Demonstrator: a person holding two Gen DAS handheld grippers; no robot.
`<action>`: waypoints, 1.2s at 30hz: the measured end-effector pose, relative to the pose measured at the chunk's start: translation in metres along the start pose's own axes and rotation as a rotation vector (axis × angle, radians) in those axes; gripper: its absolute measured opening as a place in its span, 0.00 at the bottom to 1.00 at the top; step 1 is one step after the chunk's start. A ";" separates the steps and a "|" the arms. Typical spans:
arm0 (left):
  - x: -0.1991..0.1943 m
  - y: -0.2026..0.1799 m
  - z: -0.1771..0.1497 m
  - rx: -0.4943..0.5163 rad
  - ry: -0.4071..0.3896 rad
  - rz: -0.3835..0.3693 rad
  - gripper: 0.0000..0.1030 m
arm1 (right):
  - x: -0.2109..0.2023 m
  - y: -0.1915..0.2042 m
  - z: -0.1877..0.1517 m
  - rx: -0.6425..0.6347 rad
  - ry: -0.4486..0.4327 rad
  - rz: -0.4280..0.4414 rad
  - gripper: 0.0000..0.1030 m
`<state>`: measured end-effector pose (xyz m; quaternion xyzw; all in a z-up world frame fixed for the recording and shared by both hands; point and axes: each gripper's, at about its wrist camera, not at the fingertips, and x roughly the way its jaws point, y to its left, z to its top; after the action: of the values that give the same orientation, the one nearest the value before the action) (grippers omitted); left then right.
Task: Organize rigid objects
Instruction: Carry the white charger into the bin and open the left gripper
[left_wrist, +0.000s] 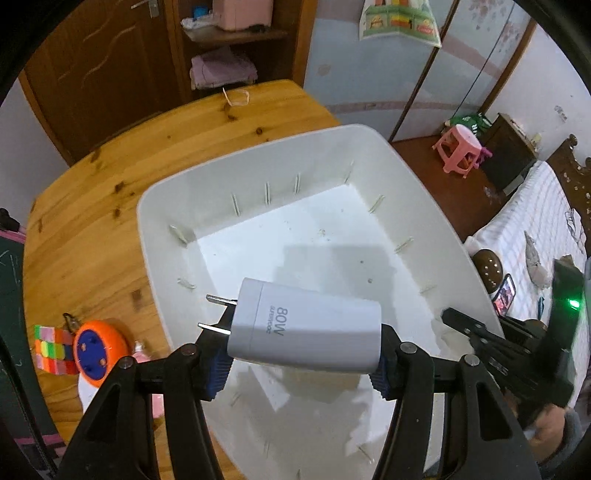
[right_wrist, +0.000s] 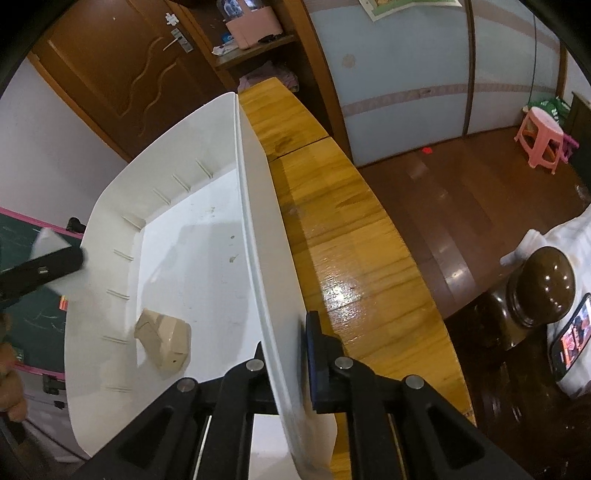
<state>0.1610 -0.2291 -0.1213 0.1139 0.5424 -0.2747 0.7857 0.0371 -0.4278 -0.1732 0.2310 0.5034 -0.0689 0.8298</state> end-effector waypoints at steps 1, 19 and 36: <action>0.008 0.002 0.003 -0.009 0.014 0.003 0.62 | 0.000 -0.001 0.000 0.003 0.001 0.005 0.08; 0.084 0.007 0.016 -0.085 0.192 0.096 0.62 | -0.001 -0.003 -0.002 0.014 0.005 0.017 0.09; 0.055 -0.006 0.003 -0.061 0.106 0.083 0.96 | -0.002 0.000 0.000 0.010 0.013 0.001 0.09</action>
<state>0.1739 -0.2527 -0.1703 0.1267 0.5862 -0.2187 0.7697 0.0356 -0.4282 -0.1716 0.2356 0.5081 -0.0695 0.8255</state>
